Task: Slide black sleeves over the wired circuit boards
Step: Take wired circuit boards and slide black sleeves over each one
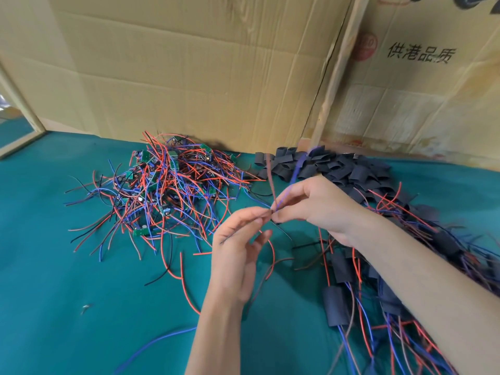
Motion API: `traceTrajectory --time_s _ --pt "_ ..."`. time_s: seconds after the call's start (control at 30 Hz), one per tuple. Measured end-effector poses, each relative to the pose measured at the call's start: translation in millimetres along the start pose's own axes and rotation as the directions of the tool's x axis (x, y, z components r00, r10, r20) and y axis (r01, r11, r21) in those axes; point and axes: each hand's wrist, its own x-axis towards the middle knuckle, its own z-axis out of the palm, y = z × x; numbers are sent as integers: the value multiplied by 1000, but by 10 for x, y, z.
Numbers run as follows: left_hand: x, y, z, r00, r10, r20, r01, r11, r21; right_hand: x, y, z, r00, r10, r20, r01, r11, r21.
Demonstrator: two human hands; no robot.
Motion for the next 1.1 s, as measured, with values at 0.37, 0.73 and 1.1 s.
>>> traceTrajectory --time_s 0.37,0.73,1.1 --pt "6 -15 67 951 -310 5 310 950 -43 -119 -6 -272 948 -116 296 110 993 39" --pt "-51 -47 80 911 -334 241 315 942 115 46 72 -325 945 51 322 -10 992 -128" --pt "-4 -148 72 961 -264 85 248 954 166 1122 491 -465 898 361 -252 -400 908 -126"
